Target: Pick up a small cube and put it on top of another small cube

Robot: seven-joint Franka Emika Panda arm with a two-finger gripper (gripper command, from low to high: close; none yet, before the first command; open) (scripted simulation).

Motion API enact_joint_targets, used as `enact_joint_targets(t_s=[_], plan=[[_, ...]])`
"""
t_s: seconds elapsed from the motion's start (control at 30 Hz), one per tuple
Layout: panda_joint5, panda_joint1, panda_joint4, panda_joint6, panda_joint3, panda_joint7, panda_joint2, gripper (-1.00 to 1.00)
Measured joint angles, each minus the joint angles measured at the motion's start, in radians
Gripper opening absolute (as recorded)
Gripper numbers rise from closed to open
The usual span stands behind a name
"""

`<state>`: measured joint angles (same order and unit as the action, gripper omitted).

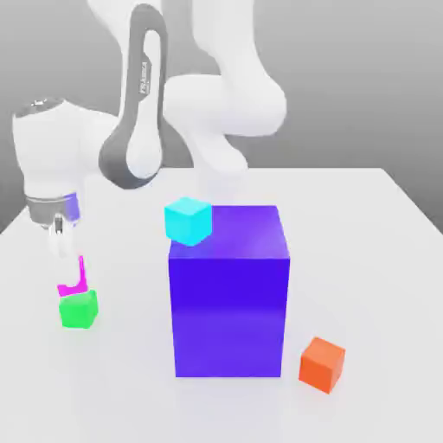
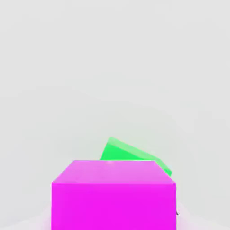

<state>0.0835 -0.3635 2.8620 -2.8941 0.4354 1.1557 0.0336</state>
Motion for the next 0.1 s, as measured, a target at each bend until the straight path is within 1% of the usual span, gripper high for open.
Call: enact_joint_targets(t_s=[0.03,0.1], plan=[[0.043,-0.008,0.000,-0.023,-0.018,-0.030,0.027,1.00],[0.043,-0.008,0.000,-0.023,-0.018,-0.030,0.027,1.00]])
